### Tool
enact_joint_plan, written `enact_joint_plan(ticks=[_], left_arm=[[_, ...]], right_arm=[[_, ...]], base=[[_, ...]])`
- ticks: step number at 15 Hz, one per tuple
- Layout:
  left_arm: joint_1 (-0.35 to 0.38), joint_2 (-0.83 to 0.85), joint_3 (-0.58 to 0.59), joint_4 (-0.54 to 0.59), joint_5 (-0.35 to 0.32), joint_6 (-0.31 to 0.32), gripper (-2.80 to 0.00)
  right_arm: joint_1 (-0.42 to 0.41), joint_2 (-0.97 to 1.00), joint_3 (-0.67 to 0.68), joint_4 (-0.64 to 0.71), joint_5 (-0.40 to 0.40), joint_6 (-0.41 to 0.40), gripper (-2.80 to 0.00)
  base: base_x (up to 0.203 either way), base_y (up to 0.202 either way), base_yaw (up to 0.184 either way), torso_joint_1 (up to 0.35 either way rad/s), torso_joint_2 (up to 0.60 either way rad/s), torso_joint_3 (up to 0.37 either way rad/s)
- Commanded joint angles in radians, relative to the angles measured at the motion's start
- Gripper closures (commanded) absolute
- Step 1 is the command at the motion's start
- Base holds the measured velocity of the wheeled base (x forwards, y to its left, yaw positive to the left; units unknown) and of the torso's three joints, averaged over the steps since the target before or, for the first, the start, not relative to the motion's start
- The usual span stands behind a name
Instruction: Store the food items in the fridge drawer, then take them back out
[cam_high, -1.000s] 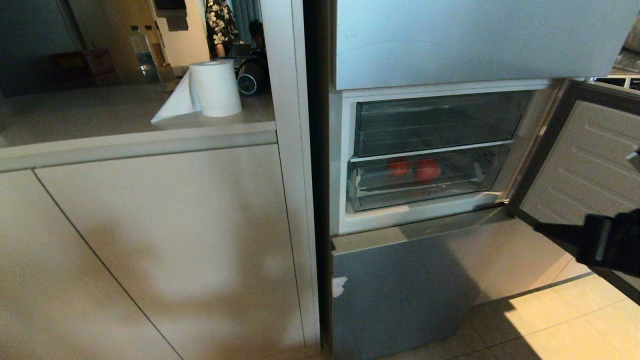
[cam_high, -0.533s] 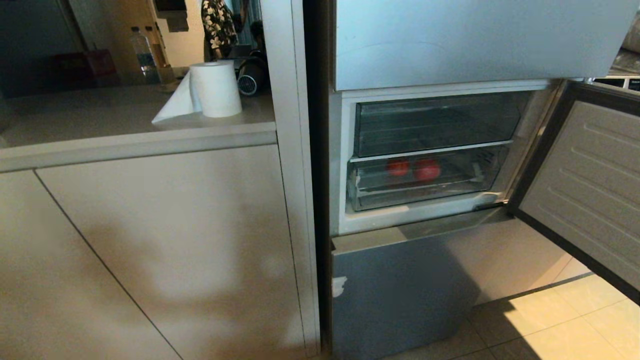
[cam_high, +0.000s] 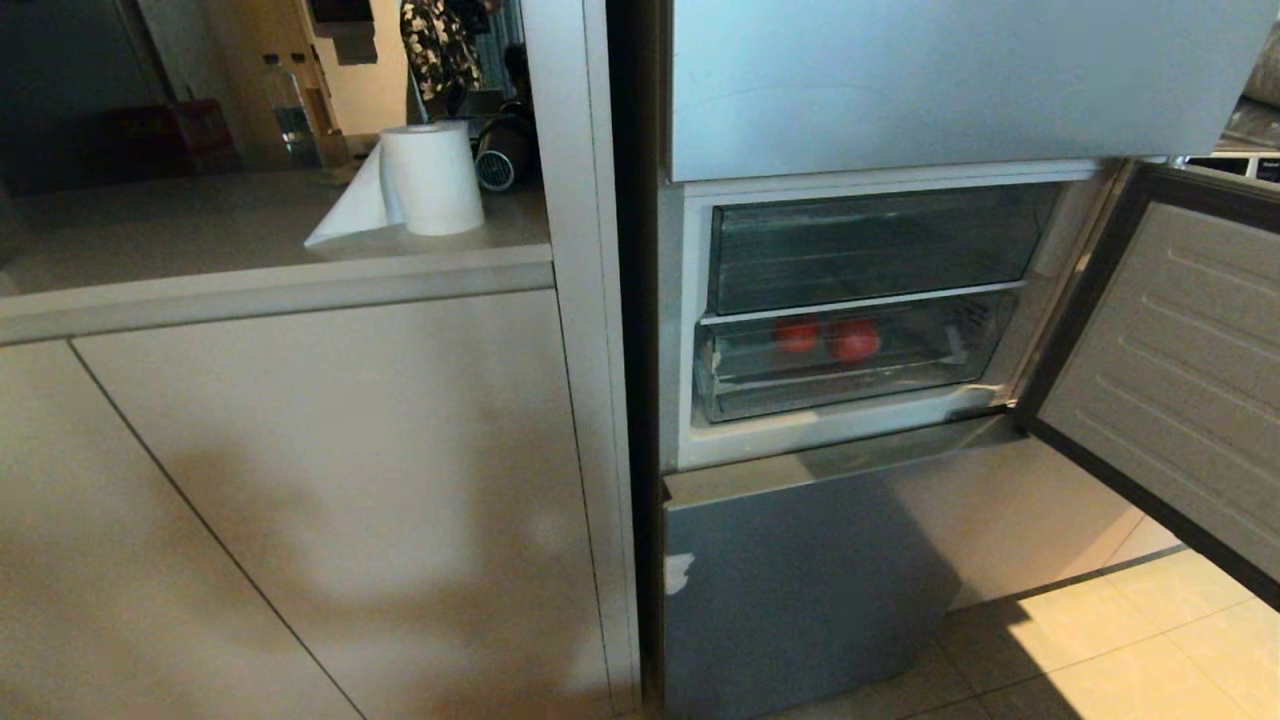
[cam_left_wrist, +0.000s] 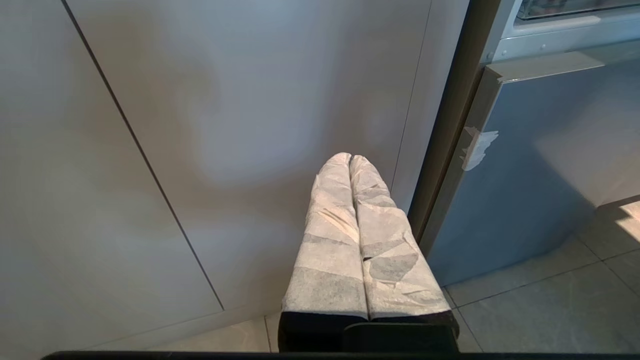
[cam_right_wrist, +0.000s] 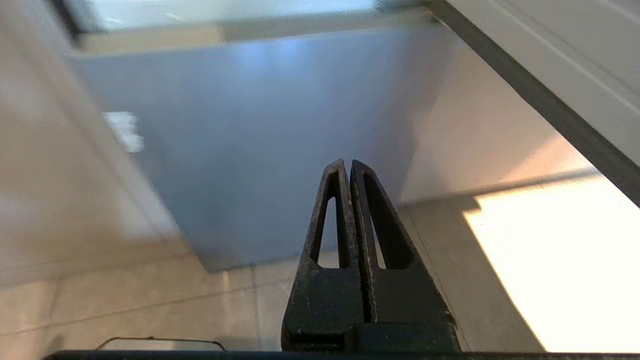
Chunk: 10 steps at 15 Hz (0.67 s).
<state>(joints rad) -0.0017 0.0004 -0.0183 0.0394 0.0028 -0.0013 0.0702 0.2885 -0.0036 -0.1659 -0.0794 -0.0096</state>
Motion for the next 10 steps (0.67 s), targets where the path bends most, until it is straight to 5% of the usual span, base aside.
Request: enact_joint_plan(ticks=[1, 4, 10], left_arm=[[0.000, -0.002, 0.000, 0.000, 0.000, 0.000, 0.00], [0.000, -0.002, 0.000, 0.000, 0.000, 0.000, 0.00], [0.000, -0.003, 0.000, 0.000, 0.000, 0.000, 0.00]], right_arm=[[-0.032, -0.013, 0.005, 0.024, 0.015, -0.014, 0.00], [-0.042, -0.093, 0.004, 0.179, 0.084, -0.094, 0.00], [-0.067, -0.287, 0.004, 0.180, 0.081, -0.077, 0.00]], base=[[0.000, 0.000, 0.000, 0.000, 0.00, 0.000], [0.000, 0.000, 0.000, 0.000, 0.00, 0.000], [0.000, 0.000, 0.000, 0.000, 0.00, 0.000]])
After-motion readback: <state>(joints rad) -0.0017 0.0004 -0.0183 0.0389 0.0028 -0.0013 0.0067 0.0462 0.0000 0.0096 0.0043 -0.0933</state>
